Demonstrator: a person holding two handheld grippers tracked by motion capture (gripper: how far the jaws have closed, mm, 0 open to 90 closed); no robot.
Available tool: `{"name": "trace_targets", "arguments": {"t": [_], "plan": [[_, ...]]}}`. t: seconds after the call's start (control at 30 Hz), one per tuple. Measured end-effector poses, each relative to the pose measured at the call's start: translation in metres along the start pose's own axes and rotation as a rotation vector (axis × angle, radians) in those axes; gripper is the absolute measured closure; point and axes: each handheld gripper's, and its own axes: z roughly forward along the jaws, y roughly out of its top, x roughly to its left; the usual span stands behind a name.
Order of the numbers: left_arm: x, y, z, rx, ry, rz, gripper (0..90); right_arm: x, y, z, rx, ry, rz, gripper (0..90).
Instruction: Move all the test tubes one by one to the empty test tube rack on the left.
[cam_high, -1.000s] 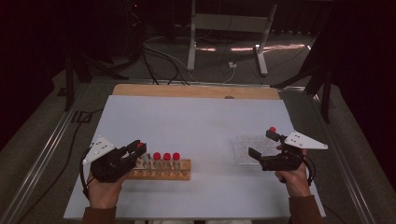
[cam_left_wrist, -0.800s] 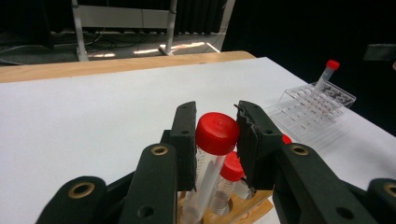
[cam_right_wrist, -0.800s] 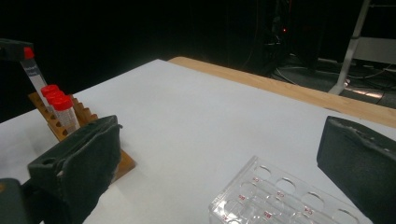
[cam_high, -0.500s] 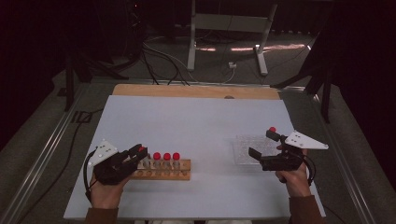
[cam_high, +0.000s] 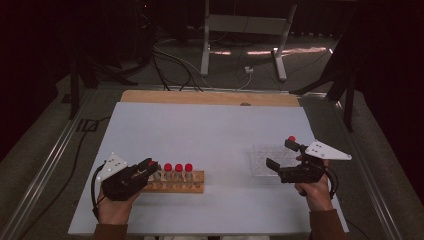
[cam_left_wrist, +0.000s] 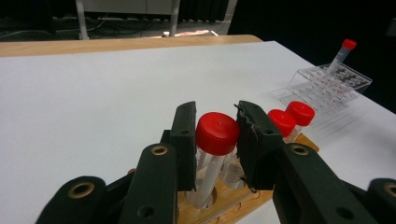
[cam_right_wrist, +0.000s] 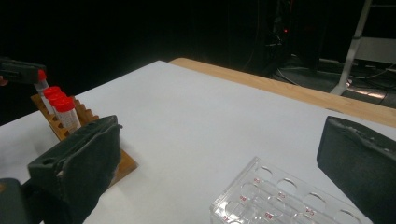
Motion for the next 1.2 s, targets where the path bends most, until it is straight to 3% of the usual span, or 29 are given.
{"name": "trace_targets", "arguments": {"t": [0.9, 1.2], "plan": [[0.0031, -0.0101, 0.0050, 0.037, -0.001, 0.004, 69.6, -0.0005, 0.0006, -0.0012, -0.005, 0.002, -0.002, 0.0], [0.0075, -0.0057, -0.0037, -0.044, -0.023, -0.011, 51.5, -0.0028, 0.0011, -0.0029, -0.012, -0.013, -0.006, 0.0]]}}
